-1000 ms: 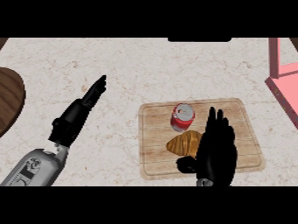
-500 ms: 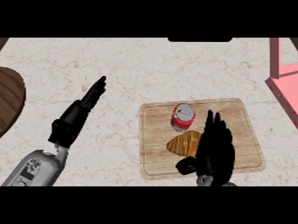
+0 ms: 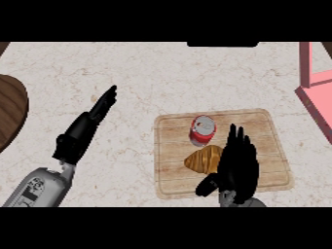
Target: Pick the croissant from the cutting board and place it in the cardboard box
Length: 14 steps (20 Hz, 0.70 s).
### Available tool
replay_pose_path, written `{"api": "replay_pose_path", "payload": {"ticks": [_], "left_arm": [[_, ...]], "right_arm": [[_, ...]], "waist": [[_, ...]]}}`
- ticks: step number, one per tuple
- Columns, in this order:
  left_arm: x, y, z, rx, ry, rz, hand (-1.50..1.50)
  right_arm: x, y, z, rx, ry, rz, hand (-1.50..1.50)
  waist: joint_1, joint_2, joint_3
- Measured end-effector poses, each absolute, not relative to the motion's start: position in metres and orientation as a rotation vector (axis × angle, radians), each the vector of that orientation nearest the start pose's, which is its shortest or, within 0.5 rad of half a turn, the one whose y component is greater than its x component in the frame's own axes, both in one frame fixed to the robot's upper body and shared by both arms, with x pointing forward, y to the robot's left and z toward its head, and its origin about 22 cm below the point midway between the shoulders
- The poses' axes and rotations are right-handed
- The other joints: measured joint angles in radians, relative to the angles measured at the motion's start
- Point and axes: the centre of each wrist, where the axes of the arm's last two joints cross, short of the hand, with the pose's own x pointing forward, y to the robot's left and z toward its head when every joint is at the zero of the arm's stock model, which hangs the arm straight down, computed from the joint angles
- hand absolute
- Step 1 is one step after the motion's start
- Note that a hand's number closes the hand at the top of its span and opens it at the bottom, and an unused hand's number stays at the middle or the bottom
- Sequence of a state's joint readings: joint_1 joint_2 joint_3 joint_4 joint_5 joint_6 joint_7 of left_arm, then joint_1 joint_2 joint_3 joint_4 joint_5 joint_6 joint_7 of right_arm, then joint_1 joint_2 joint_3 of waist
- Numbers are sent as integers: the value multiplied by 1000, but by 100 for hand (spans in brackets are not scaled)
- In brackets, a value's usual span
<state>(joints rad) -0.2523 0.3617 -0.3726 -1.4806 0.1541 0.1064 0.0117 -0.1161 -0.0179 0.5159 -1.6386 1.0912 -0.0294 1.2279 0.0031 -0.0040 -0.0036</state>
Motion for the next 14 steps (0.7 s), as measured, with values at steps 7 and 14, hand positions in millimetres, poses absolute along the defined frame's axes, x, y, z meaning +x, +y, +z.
{"api": "replay_pose_path", "payload": {"ticks": [7,14], "left_arm": [[282,207,35,-34,-1599,-457,0],[280,211,31,-38,-1604,-447,0]], "right_arm": [[227,-110,25,-1004,-717,581,150],[228,-106,22,-1015,-726,614,150]], "waist": [[-2,-2,1],[-2,-7,-4]]}}
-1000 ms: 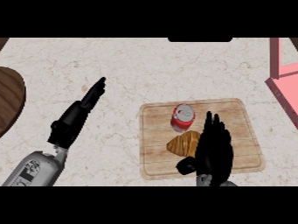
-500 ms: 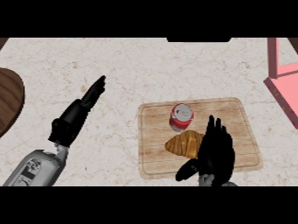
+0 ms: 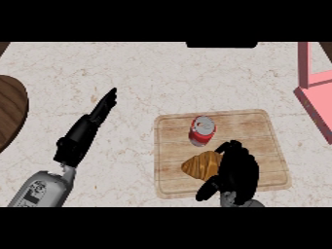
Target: Pick the croissant from the cutting board and place it in the cardboard box
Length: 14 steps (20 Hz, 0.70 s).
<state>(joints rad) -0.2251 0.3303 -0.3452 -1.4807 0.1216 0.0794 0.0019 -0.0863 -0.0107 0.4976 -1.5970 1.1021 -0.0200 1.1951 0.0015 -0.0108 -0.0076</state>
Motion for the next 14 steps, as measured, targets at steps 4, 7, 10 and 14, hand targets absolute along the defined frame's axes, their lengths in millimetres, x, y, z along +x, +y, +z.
{"api": "replay_pose_path", "payload": {"ticks": [4,7,10,14], "left_arm": [[283,216,36,-37,-1602,-447,0],[285,217,38,-37,-1597,-442,0],[282,217,35,-40,-1589,-439,0],[282,219,35,-35,-1588,-437,0]], "right_arm": [[233,-106,19,-1056,-733,627,150],[228,-126,19,-1057,-820,720,150],[215,-154,20,-1025,-962,941,150],[203,-185,26,-976,-1151,1225,150]], "waist": [[0,-3,-1],[-2,-4,2],[-4,-4,6],[-10,-6,11]]}}
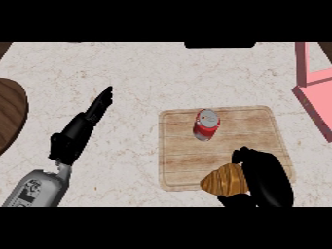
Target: Pick the croissant from the cutting board and place it in the cardboard box
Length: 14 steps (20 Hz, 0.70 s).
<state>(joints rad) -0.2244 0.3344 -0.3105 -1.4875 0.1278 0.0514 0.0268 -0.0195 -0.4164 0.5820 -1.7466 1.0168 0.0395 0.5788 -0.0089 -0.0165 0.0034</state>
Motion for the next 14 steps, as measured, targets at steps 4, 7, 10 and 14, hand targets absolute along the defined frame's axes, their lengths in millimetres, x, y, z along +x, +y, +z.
{"api": "replay_pose_path", "payload": {"ticks": [4,7,10,14], "left_arm": [[280,224,33,-16,-1584,-418,0],[278,227,32,-5,-1582,-400,0],[277,228,32,5,-1579,-388,0],[273,233,29,22,-1572,-374,0]], "right_arm": [[201,-230,49,-976,-1347,1380,150],[201,-264,71,-967,-1480,1428,150],[200,-294,92,-929,-1594,1445,150],[197,-326,119,-852,-1720,1437,150]], "waist": [[-26,-1,2],[-44,0,3],[-64,-1,3],[-87,-4,3]]}}
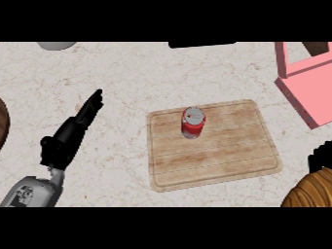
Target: Pick the croissant from the cutting board and place it in the cardboard box
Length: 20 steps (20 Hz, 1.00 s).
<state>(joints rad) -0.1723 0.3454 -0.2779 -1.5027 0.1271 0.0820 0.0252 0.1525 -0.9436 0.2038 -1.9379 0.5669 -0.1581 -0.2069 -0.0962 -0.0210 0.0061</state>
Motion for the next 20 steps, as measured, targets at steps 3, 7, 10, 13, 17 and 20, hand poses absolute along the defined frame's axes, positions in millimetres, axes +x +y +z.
{"api": "replay_pose_path", "payload": {"ticks": [3,7,10,13,17,20], "left_arm": [[270,234,29,29,-1572,-364,0],[269,236,32,38,-1576,-361,0],[269,237,32,37,-1573,-369,0],[273,229,37,18,-1585,-382,0],[278,219,38,-2,-1593,-411,0],[281,214,42,-18,-1596,-434,0]], "right_arm": [[198,-351,139,-806,-1808,1372,150],[198,-393,168,-773,-1880,1258,150],[194,-432,191,-760,-1896,1172,150],[187,-477,223,-792,-1899,1094,150],[172,-526,257,-835,-1891,1005,150],[170,-544,271,-853,-1876,960,150]], "waist": [[-8,-3,-1],[-13,-2,-2],[-5,1,-4],[20,8,-5],[54,15,-6],[76,18,-6]]}}
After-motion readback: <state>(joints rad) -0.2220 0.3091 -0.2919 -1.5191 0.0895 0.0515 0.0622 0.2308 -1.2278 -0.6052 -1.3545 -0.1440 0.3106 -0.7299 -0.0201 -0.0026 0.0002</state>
